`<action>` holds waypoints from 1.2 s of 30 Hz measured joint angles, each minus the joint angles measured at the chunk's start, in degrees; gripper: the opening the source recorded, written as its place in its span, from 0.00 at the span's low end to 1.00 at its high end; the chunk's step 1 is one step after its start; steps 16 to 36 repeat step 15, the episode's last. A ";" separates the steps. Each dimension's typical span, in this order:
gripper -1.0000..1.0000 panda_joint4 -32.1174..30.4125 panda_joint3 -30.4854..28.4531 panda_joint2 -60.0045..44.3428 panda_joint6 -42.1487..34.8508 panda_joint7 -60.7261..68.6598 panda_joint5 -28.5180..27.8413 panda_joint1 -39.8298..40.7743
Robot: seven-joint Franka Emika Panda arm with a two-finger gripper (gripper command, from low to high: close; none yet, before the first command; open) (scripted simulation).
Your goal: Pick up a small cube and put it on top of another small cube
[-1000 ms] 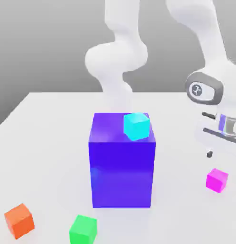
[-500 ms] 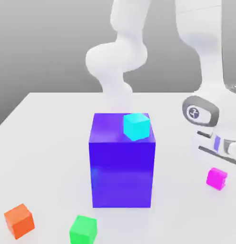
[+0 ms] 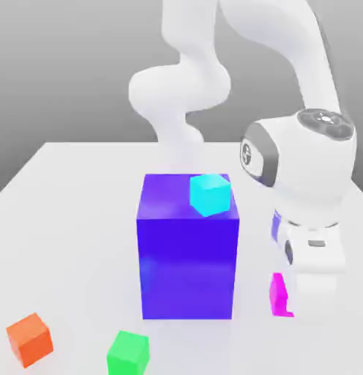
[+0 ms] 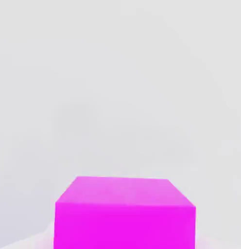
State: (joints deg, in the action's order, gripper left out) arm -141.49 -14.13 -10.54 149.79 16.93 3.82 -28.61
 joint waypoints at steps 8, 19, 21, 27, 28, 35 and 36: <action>0.00 1.41 -11.03 -0.92 -0.07 -14.88 5.80 9.03; 1.00 2.15 -7.88 -8.14 5.94 -12.19 13.29 13.88; 1.00 2.15 -7.88 -8.14 5.94 -12.19 13.29 13.88; 1.00 2.15 -7.88 -8.14 5.94 -12.19 13.29 13.88; 1.00 2.15 -7.88 -8.14 5.94 -12.19 13.29 13.88; 1.00 2.15 -7.88 -8.14 5.94 -12.19 13.29 13.88; 1.00 2.15 -7.88 -8.14 5.94 -12.19 13.29 13.88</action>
